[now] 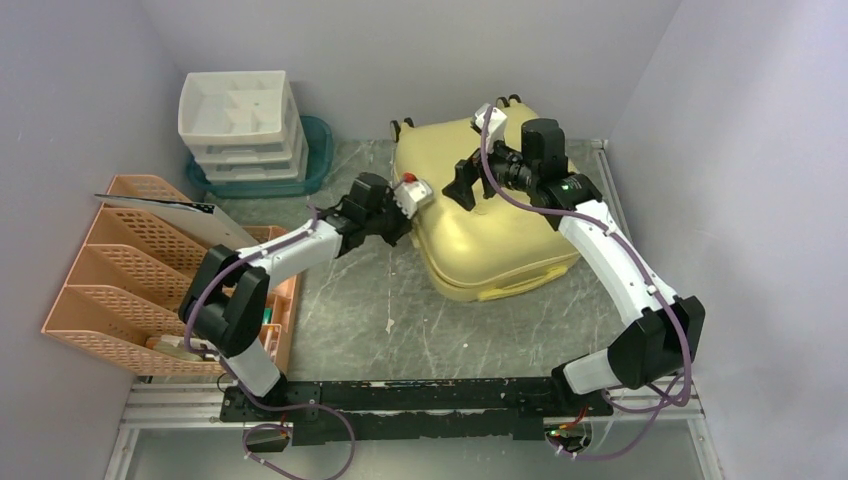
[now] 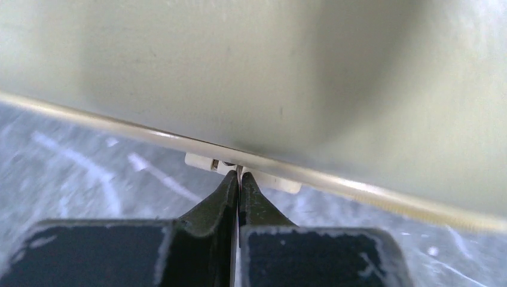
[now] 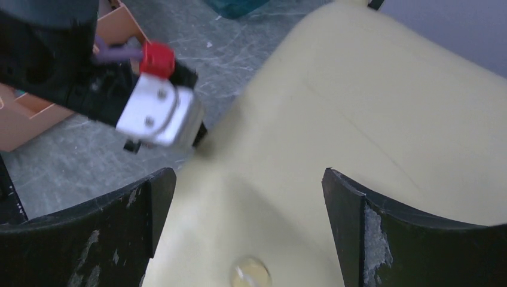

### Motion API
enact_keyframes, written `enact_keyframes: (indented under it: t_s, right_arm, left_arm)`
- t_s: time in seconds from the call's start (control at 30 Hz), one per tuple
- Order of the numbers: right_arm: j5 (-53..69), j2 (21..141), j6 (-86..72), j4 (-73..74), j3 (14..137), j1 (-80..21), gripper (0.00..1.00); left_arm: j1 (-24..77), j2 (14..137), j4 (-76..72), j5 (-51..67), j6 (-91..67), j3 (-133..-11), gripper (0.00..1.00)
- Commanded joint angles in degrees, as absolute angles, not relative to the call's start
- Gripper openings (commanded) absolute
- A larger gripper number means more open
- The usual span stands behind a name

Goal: Open, take out, and arrange the luggage
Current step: Unzip the luggage at the center of the board.

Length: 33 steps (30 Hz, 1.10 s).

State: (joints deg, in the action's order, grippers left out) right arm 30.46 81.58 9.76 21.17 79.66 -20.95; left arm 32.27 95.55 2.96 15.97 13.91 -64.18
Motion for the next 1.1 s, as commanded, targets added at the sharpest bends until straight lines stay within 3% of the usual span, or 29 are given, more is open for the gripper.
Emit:
enact_keyframes:
  t_s: [0.0,0.23,0.33,0.5,1.07]
  right_arm:
    - [34.6,79.4,11.9,21.5,79.7,-20.8,1.00]
    - [39.0,79.3,12.3,22.6,80.6,-20.8,1.00]
    - [38.5,79.8,11.9,22.1,80.0,-20.9,1.00]
    - [36.2,80.8,11.8,18.6,76.7,-22.1,1.00]
    - [33.0,87.1,12.9,16.0,67.9,-22.2,1.00]
  left_arm:
    - [41.4,94.7,3.7,31.3,16.4,-64.7,0.05]
    - [45.3,93.3,5.1,31.0,16.2,-65.2,0.05]
    - [41.9,93.8,3.9,28.3,13.7,-65.3,0.05]
    - [33.3,98.4,2.6,33.6,9.3,-66.8,0.05]
    - [27.4,103.6,2.4,36.8,4.9,-72.2,0.05]
